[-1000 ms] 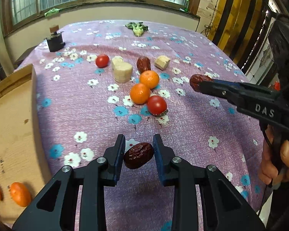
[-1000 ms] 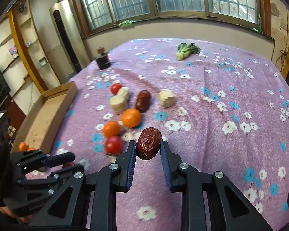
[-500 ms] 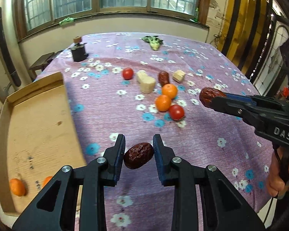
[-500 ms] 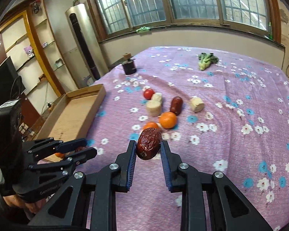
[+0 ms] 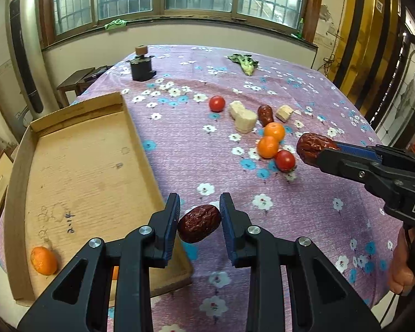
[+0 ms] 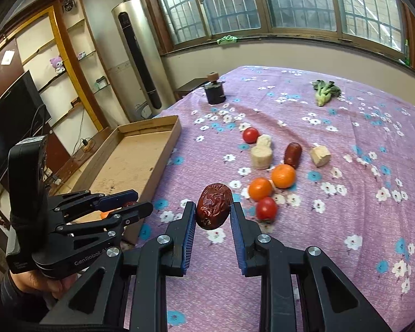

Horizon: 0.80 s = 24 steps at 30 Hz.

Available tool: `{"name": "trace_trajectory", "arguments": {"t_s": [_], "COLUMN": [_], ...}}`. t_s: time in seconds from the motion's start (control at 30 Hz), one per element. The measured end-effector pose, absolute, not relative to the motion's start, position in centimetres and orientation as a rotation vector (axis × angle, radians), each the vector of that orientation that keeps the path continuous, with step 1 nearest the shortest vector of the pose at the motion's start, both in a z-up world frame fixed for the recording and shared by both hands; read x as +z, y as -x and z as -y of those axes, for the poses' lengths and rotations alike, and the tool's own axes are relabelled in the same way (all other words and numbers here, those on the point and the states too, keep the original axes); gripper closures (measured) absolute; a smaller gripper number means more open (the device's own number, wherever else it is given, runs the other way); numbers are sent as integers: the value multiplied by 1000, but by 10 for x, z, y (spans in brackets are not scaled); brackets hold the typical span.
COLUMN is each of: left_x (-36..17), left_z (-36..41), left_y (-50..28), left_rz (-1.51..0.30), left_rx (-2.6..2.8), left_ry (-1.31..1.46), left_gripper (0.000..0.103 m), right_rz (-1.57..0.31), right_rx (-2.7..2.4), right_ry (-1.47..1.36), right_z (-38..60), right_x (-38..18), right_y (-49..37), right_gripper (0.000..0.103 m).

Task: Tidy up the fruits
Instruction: 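Carry the date with the left tool while the right tool carries its date to the tray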

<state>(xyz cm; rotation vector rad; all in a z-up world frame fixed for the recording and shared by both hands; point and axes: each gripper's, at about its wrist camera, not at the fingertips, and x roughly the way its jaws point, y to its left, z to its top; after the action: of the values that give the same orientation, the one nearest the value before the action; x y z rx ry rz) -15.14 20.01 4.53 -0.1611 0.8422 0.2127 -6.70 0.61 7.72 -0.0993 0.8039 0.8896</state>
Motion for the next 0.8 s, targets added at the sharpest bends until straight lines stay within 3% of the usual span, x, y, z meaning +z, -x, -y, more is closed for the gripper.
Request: {"name": "trace_trajectory", "arguments": {"t_s": [0.8], "left_x": [42], "left_z": [-296], "left_y": [195], "left_rz": [-822], "left_rx": [407], "left_ry": [246], "left_gripper": [76], "right_rz": [-821], "right_rx": [1107], "right_ry": [181], "right_z": [-115], "right_x": [75], "right_y": [104], "right_gripper": [77]}}
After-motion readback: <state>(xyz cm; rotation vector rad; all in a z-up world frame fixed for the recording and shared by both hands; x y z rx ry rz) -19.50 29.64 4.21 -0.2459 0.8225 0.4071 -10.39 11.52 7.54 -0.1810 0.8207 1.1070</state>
